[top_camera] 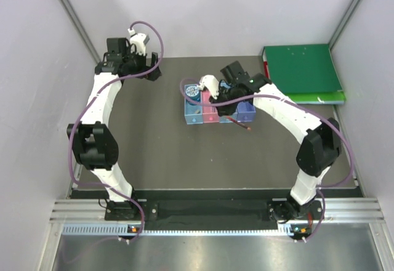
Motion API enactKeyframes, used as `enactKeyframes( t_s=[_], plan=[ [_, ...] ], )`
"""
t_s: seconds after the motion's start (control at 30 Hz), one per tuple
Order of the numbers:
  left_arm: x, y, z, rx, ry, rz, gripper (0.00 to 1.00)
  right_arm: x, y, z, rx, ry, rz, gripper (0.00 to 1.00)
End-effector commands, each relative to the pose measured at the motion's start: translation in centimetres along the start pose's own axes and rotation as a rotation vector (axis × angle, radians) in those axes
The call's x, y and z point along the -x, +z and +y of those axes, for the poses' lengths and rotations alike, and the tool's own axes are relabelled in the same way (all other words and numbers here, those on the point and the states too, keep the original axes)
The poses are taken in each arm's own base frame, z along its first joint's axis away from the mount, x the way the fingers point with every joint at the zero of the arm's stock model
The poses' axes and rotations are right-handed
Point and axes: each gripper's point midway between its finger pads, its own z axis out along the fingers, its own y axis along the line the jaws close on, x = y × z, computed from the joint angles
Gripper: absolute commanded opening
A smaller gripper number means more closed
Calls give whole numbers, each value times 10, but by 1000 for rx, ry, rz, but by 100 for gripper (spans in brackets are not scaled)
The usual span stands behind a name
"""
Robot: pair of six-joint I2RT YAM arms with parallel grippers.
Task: Sort the stationery into containers
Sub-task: Place the pen in the storage box.
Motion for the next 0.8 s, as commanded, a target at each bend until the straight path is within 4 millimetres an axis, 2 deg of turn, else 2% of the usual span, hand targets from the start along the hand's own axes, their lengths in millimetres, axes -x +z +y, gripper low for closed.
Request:
enactKeyframes(
  t_s=[0.0, 0.07, 0.1, 0.23, 0.3, 0.33, 0.53, 0.77],
  plan=[
    [26, -19, 1, 25, 44, -94, 99, 39, -3, -17, 24, 138, -112, 0],
    [28, -21, 2, 32, 43, -99, 99, 64, -9, -29, 4, 172, -182, 0],
    [27, -20, 2, 31, 41, -97, 99, 67, -3, -36, 3, 191, -189, 0],
    [29, -24, 1, 37, 44, -101, 99, 101, -3, -62, -30, 246, -299, 0],
    [28, -24, 2, 43, 48, -98, 99, 105, 4, -72, -26, 304, -325, 0],
    [29, -24, 3, 45, 51, -98, 99, 116, 1, -78, -30, 305, -368, 0],
    [27, -25, 6, 63, 55, -85, 99, 145, -1, -104, -50, 395, -525, 0],
    [27, -26, 10, 85, 58, -75, 99, 133, 17, -124, -35, 616, -587, 0]
  ],
)
